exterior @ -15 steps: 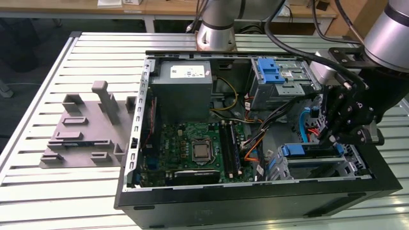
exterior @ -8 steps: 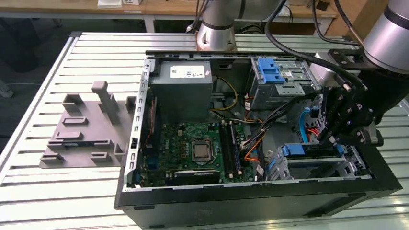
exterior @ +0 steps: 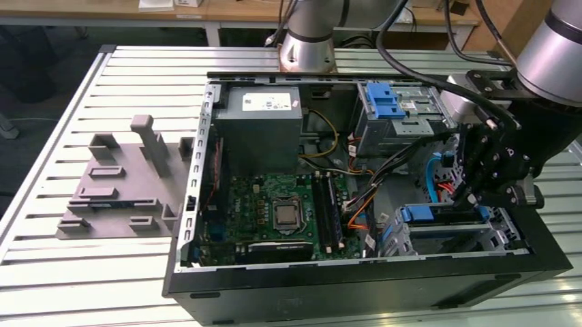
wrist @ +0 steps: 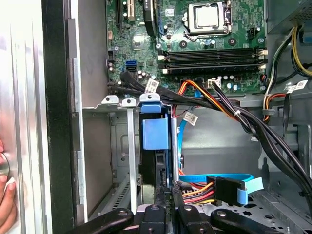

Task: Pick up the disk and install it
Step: 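Insert the first disk wire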

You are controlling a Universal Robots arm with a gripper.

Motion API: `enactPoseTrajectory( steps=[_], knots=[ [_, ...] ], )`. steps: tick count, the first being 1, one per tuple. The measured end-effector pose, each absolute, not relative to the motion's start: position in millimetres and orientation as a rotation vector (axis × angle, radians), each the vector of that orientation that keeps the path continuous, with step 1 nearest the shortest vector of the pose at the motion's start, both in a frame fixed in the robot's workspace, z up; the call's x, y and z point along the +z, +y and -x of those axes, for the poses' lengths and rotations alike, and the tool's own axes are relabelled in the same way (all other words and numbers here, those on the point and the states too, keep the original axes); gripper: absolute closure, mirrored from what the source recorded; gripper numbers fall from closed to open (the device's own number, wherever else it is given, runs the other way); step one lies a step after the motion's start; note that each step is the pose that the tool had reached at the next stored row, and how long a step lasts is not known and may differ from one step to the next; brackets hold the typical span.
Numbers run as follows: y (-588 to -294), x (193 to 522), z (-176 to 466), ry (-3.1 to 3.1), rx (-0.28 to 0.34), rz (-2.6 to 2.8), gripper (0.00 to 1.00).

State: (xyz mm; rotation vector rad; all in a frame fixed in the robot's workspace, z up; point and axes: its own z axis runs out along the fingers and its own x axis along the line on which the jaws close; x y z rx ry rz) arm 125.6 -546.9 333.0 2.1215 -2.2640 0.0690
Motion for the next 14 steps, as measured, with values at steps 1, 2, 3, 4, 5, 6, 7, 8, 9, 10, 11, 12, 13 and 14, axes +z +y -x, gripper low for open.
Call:
enactPoseTrajectory(
  steps=[1, 2, 3, 4, 5, 6, 7, 8, 9, 10, 11, 12, 13, 14],
  knots=[
    [-547.0, 332.8, -125.6, -2.264, 0.069, -2.121, 0.84],
    [-547.0, 332.6, -125.6, -2.265, 0.069, -2.12, 0.84],
    [-547.0, 332.5, -125.6, -2.265, 0.069, -2.119, 0.84],
    [-547.0, 332.3, -125.6, -2.266, 0.068, -2.119, 0.84],
    [-547.0, 332.0, -125.6, -2.266, 0.068, -2.118, 0.84],
    [-547.0, 331.6, -125.6, -2.266, 0.067, -2.118, 0.84],
    [-547.0, 331.4, -125.6, -2.266, 0.067, -2.117, 0.84],
    [-547.0, 331.2, -125.6, -2.266, 0.067, -2.116, 0.84],
    [-547.0, 330.9, -125.6, -2.266, 0.066, -2.116, 0.84],
    [-547.0, 330.7, -125.6, -2.266, 0.066, -2.115, 0.84],
    [-547.0, 330.3, -125.6, -2.267, 0.065, -2.115, 0.84],
    [-547.0, 330.0, -125.7, -2.267, 0.065, -2.114, 0.84],
    [-547.0, 329.7, -125.7, -2.267, 0.064, -2.114, 0.84],
    [-547.0, 329.5, -125.7, -2.267, 0.064, -2.113, 0.84]
  ],
)
